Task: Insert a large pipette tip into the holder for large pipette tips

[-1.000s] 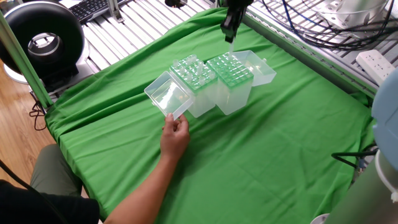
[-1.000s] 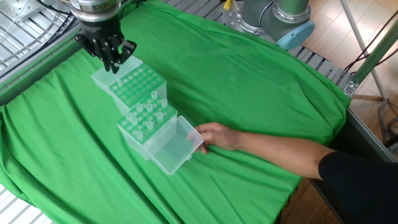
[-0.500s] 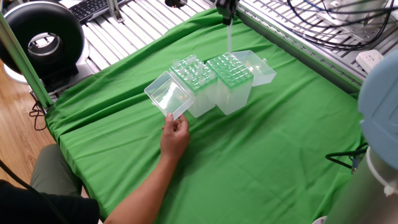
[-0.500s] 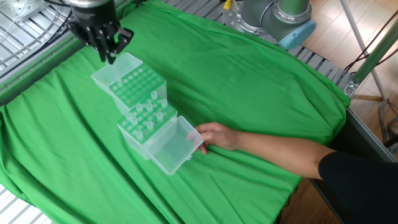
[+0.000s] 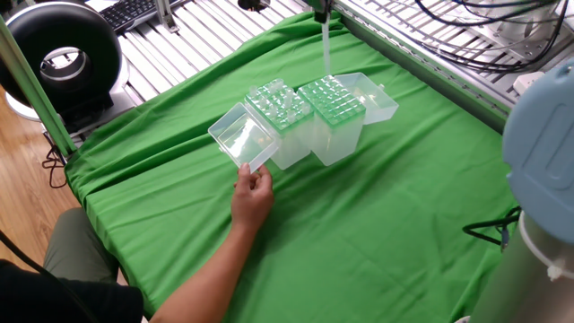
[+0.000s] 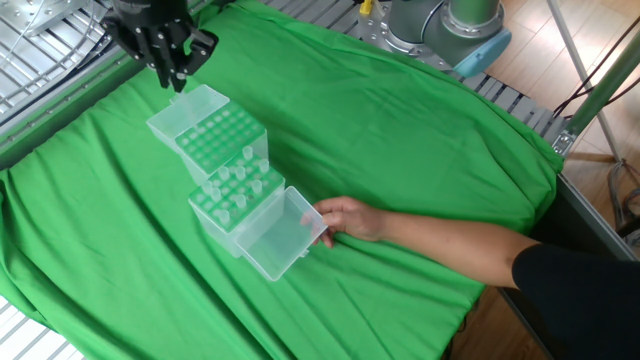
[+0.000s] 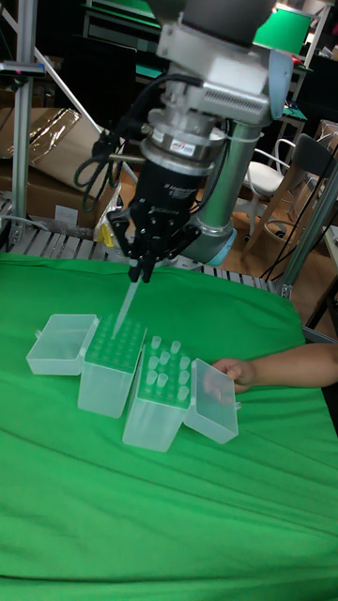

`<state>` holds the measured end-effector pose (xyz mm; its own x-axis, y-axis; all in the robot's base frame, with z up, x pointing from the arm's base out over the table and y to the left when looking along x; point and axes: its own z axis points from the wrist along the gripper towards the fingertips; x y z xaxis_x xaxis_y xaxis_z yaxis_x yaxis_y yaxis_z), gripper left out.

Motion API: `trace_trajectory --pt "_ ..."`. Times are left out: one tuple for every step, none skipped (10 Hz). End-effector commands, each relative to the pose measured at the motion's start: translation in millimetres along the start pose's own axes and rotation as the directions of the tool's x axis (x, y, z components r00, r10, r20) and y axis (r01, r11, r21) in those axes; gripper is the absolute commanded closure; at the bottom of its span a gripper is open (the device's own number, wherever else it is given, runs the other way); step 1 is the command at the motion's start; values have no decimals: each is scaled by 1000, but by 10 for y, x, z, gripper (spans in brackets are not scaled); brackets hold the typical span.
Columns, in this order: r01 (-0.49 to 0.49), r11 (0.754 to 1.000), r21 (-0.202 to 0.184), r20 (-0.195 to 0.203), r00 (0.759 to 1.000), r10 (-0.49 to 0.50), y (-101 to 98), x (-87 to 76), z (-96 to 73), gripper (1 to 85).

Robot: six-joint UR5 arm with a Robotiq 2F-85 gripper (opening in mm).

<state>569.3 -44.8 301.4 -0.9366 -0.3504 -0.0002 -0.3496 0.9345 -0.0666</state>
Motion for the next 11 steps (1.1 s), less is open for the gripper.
trace_trajectory --pt "-45 999 -25 12 999 46 294 -158 -176 717" --pt "-53 998 -38 34 998 55 374 -251 -190 717" --pt "-41 999 -28 54 998 43 357 -318 -185 713" --pt "-50 998 -32 61 997 52 394 -350 -179 713" --pt "-66 997 -36 73 995 68 460 -393 -165 710" --pt "-86 995 -47 84 992 90 536 -445 -141 710" --pt "-94 995 -46 87 991 97 570 -459 -125 710" --pt "-95 994 -45 86 991 99 577 -463 -119 710" --pt "-95 995 -42 87 991 98 571 -472 -111 710" --pt "-97 994 -42 92 991 100 584 -493 -99 710" --pt "-100 994 -42 100 990 104 595 -524 -85 710"
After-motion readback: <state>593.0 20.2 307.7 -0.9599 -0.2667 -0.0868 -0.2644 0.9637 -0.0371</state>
